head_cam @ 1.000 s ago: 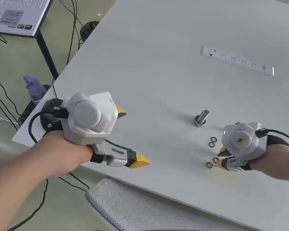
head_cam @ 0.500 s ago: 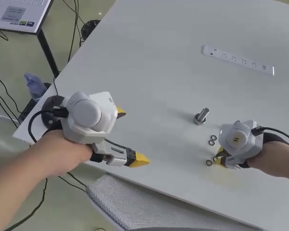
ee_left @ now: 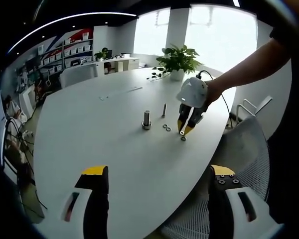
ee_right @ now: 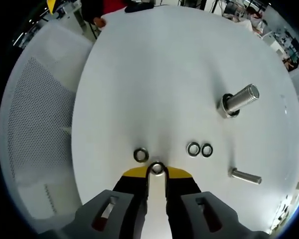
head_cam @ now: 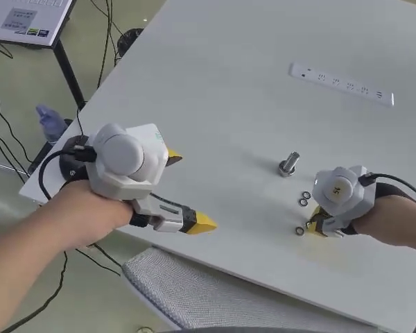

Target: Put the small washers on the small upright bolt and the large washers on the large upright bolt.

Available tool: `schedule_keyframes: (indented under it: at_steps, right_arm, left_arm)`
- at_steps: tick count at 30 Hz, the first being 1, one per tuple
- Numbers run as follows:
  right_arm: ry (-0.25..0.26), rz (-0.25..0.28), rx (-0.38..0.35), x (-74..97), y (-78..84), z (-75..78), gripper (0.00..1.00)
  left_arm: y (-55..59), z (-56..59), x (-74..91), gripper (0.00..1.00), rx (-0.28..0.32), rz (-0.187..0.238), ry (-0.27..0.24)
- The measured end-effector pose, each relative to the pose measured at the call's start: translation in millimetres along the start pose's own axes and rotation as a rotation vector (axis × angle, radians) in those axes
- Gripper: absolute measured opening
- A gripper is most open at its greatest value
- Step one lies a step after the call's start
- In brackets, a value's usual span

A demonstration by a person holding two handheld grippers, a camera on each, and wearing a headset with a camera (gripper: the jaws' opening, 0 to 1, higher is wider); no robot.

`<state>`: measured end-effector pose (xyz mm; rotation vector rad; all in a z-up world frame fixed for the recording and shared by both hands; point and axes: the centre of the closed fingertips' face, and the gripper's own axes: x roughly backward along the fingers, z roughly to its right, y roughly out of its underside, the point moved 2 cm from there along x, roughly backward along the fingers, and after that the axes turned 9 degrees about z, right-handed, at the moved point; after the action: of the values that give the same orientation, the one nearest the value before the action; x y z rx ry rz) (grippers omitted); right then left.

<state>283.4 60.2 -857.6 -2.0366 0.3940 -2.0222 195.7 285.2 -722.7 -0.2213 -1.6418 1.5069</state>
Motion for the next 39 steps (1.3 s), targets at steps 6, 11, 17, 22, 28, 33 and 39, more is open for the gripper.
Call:
schedule_keyframes:
  at_steps: [6,11,17,22,28,33,39]
  right_arm:
    - [0.005,0.015,-0.040,0.1,0.7,-0.2,0.12]
    - [0.006,0.022,-0.056,2.5,1.0,-0.4,0.12]
    - [0.014,0.020,-0.090,11.5,11.9,6.9,0.12]
    - [0.035,0.019,-0.122,20.7,25.1,17.4,0.12]
    - [0.072,0.036,-0.165,38.0,34.1,34.4,0.12]
    - [0.087,0.034,-0.189,49.5,37.1,39.2,0.12]
    - [0.099,0.037,-0.196,61.2,33.6,45.8,0.12]
  left_arm:
    - [-0.8,0.0,-5.5,0.82,0.000,-0.004,-0.002]
    - [-0.4,3.6,-13.3,0.82,0.012,-0.009,0.002]
    - [-8.4,7.3,-22.7,0.82,0.006,0.000,0.011]
    - [-12.7,4.3,-27.5,0.82,-0.003,-0.002,0.015]
    - [-15.0,4.1,-30.8,0.82,-0.005,-0.004,0.017]
    - [-15.2,3.5,-33.4,0.82,-0.007,-0.010,0.019]
    - [-15.8,4.4,-36.6,0.82,-0.014,-0.016,0.026]
